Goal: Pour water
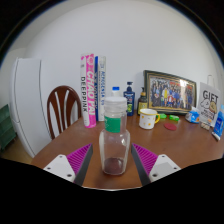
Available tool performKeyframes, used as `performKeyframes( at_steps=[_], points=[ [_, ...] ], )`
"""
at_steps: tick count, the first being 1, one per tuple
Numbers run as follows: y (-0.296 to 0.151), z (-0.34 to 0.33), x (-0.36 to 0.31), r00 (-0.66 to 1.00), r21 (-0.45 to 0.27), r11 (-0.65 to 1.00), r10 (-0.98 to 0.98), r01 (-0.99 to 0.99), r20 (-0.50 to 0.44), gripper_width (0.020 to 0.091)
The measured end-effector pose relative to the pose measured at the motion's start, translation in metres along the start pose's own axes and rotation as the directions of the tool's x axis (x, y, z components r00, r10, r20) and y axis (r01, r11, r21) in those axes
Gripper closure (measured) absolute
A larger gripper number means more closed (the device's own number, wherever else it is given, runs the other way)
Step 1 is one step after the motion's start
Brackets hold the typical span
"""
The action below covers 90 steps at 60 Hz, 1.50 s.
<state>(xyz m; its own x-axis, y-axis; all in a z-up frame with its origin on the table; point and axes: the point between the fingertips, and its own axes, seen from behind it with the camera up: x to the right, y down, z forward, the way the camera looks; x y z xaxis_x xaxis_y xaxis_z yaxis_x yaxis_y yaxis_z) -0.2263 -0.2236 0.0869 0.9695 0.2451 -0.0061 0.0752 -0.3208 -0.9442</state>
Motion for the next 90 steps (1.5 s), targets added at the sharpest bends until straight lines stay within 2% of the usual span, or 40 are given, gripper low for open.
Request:
performKeyframes(
  at_steps=[6, 11, 21, 27, 33, 41, 46, 50, 55, 59, 64, 70, 81, 90],
  points=[
    [0.012, 0.026, 0.003, 1.000, -0.011, 1.000, 0.008, -0.008, -0.016, 0.0415],
    [0.015, 0.036, 0.007, 0.999, 0.000, 1.000, -0.004, 0.004, -0.032, 0.0561],
    [0.010, 0.039, 0.005, 0.999, 0.012, 1.000, -0.023, 0.024, -0.031, 0.0649],
    [-0.001, 0.041, -0.004, 0.999, -0.003, 1.000, -0.023, 0.022, -0.027, 0.0669],
    [-0.029, 0.048, -0.008, 1.000, 0.012, 1.000, 0.012, -0.011, -0.020, 0.0687],
    [-0.091, 0.074, -0.013, 0.986, 0.068, 0.984, 0.166, -0.166, 0.009, 0.0687],
    [-0.135, 0.098, -0.010, 0.958, 0.113, 0.952, 0.280, -0.285, 0.056, 0.0689],
    [-0.164, 0.119, -0.009, 0.914, 0.123, 0.907, 0.393, -0.403, 0.102, 0.0689],
    [-0.191, 0.145, -0.002, 0.812, 0.100, 0.811, 0.555, -0.577, 0.183, 0.0688],
    [-0.206, 0.165, 0.003, 0.686, 0.056, 0.695, 0.689, -0.717, 0.233, 0.0690],
    [-0.218, 0.188, 0.014, 0.486, -0.019, 0.511, 0.827, -0.859, 0.283, 0.0690],
    [-0.223, 0.214, 0.035, 0.218, -0.087, 0.255, 0.928, -0.963, 0.301, 0.0690],
    [-0.217, 0.244, 0.067, -0.278, -0.230, -0.212, 0.910, -0.950, 0.308, 0.0690],
    [-0.213, 0.254, 0.078, -0.523, -0.305, -0.441, 0.801, -0.844, 0.292, 0.0690]
  ],
)
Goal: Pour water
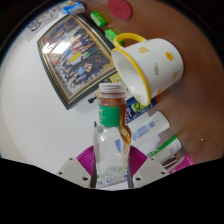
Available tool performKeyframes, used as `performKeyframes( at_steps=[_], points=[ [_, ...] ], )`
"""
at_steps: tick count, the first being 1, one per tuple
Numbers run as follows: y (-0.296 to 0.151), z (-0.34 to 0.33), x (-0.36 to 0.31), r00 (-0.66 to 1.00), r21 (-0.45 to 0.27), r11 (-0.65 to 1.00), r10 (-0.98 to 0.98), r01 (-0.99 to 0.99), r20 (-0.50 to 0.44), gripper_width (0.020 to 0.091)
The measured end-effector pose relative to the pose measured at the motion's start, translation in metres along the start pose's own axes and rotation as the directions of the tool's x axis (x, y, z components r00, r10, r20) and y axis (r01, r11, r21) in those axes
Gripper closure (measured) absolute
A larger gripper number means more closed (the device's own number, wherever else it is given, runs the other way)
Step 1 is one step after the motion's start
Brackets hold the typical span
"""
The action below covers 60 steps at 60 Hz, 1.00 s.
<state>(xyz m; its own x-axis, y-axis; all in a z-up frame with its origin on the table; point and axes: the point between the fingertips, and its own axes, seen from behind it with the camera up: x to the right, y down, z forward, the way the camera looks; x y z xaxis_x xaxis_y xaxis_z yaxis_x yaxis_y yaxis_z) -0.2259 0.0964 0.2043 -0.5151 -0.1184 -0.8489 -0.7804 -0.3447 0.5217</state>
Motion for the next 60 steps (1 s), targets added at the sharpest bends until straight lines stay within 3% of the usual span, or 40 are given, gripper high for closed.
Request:
performKeyframes(
  at_steps=[7, 13, 18, 23, 30, 39, 48, 60],
  points=[
    [-0.007, 0.002, 0.005, 0.998, 0.001, 0.998, 0.059, -0.059, 0.006, 0.0690],
    [-0.007, 0.003, 0.009, 0.999, -0.012, 1.000, 0.025, -0.025, -0.043, 0.0690],
    [-0.007, 0.000, 0.012, 0.991, -0.030, 0.996, -0.092, 0.089, -0.095, 0.0688],
    [-0.013, -0.003, 0.012, 0.926, -0.061, 0.942, -0.337, 0.331, -0.171, 0.0690],
    [-0.035, -0.011, -0.008, 0.657, -0.113, 0.691, -0.716, 0.714, -0.235, 0.0687],
    [-0.073, -0.025, -0.069, 0.234, -0.134, 0.272, -0.941, 0.953, -0.243, 0.0688],
    [-0.143, -0.049, -0.115, -0.188, -0.167, -0.142, -0.931, 0.976, -0.311, 0.0684],
    [-0.248, -0.079, -0.109, -0.499, -0.311, -0.400, -0.777, 0.862, -0.385, 0.0684]
  ],
)
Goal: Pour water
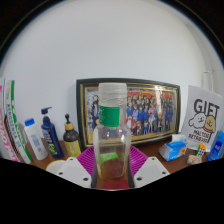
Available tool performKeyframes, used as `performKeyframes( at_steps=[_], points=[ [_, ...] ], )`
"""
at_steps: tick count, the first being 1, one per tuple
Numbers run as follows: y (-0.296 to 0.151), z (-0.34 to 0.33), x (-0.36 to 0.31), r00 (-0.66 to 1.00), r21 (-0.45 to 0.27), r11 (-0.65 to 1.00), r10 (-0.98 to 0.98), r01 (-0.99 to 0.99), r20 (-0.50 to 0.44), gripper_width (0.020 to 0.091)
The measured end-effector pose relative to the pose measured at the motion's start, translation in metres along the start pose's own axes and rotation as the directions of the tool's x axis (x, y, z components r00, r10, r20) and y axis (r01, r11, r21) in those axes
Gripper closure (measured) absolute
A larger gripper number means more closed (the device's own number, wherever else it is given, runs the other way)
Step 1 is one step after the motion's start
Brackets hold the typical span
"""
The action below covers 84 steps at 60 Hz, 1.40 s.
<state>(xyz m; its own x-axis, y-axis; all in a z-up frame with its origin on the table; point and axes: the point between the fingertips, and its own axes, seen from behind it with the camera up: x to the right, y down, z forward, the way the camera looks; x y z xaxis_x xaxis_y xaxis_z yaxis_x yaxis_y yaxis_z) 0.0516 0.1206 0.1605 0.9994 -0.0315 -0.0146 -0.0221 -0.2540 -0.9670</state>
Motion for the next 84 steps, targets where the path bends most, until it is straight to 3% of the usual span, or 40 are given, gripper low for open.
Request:
performKeyframes(
  at_steps=[23, 30, 37, 39, 42, 43, 45, 49, 58, 67, 84],
  points=[
    [0.101, 0.021, 0.015, 0.998, -0.111, 0.993, -0.044, 0.048, 0.037, 0.0672],
    [0.098, 0.020, 0.013, 0.998, -0.075, 0.996, -0.048, 0.051, 0.043, 0.0645],
    [0.099, 0.019, 0.014, 0.998, -0.098, 0.994, -0.036, 0.041, 0.046, 0.0544],
    [0.102, 0.017, 0.016, 0.998, -0.121, 0.992, -0.041, 0.046, 0.043, 0.0449],
    [0.105, 0.012, 0.017, 0.998, -0.150, 0.987, -0.050, 0.055, 0.042, 0.0253],
    [0.104, 0.010, 0.016, 0.998, -0.154, 0.986, -0.050, 0.055, 0.042, 0.0235],
    [0.103, 0.005, 0.017, 0.998, -0.165, 0.985, -0.046, 0.051, 0.037, 0.0278],
    [0.099, -0.008, 0.020, 0.999, -0.183, 0.982, -0.037, 0.041, 0.023, 0.0243],
    [0.083, -0.063, 0.015, 1.000, -0.215, 0.976, -0.030, 0.029, -0.001, 0.0245],
    [0.067, -0.148, 0.001, 1.000, -0.271, 0.963, -0.002, -0.002, -0.016, 0.0244],
    [0.037, -0.313, -0.029, 0.999, -0.303, 0.952, -0.038, 0.033, -0.013, 0.0250]
  ],
)
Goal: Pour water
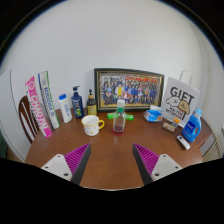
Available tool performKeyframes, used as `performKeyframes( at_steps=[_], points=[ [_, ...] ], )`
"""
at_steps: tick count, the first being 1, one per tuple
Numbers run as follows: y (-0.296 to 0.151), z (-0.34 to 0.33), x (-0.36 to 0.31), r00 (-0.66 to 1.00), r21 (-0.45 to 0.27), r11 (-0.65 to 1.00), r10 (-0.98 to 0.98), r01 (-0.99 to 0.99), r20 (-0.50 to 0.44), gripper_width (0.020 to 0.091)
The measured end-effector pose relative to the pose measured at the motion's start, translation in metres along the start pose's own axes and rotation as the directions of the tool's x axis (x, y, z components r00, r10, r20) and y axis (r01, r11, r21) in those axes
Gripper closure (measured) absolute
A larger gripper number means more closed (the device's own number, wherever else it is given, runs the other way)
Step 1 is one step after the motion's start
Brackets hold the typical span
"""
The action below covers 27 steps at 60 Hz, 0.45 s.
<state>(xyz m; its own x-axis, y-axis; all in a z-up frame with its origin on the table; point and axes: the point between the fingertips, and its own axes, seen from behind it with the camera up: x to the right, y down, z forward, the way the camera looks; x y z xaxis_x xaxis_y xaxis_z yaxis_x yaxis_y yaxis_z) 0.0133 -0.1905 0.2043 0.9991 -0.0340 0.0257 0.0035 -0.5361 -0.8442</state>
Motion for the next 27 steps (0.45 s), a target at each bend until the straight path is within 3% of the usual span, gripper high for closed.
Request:
performKeyframes(
  at_steps=[27],
  points=[
    [0.027, -0.083, 0.024, 0.999, -0.002, 1.000, -0.018, 0.018, -0.028, 0.0251]
  ],
)
